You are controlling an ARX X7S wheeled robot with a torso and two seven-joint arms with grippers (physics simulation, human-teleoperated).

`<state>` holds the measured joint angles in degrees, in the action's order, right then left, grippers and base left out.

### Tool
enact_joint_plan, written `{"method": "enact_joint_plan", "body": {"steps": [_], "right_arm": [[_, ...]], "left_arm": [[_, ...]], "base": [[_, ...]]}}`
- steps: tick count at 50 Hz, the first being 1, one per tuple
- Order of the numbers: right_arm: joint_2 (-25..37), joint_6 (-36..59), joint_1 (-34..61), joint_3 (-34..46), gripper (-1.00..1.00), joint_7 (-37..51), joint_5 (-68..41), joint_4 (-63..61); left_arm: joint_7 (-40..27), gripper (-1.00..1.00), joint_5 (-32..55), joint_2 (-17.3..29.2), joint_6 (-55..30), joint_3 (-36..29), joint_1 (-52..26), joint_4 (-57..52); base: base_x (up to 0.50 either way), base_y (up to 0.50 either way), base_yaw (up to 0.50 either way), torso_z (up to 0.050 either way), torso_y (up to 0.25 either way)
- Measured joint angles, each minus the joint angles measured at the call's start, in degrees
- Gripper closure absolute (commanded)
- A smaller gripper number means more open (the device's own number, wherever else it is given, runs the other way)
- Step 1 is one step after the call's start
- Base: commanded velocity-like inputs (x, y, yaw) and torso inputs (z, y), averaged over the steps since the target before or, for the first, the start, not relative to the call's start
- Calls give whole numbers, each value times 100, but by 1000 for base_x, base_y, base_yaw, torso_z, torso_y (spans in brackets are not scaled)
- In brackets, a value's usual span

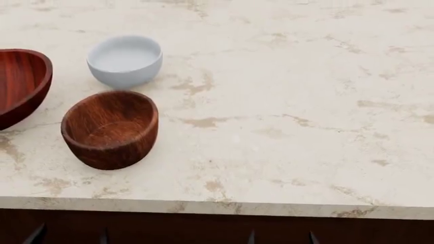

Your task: Stack the bowls from largest to smallest.

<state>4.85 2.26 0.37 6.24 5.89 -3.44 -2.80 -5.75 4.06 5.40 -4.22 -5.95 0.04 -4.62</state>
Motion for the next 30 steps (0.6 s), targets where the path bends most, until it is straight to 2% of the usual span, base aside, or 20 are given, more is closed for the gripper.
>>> {"method": "enact_joint_plan", "body": {"steps": [19,30], "right_arm": [[191,240,70,48,-100,194,-162,-452],[381,916,511,-11,-100,305,-288,-1270]], "left_arm": [[-213,-100,-141,285,-347,-118,20,-709],[-216,-100,-72,563,-1390,-6,-277,-2031]], "base": [[0,0,0,50,0],[0,0,0,50,0]]}}
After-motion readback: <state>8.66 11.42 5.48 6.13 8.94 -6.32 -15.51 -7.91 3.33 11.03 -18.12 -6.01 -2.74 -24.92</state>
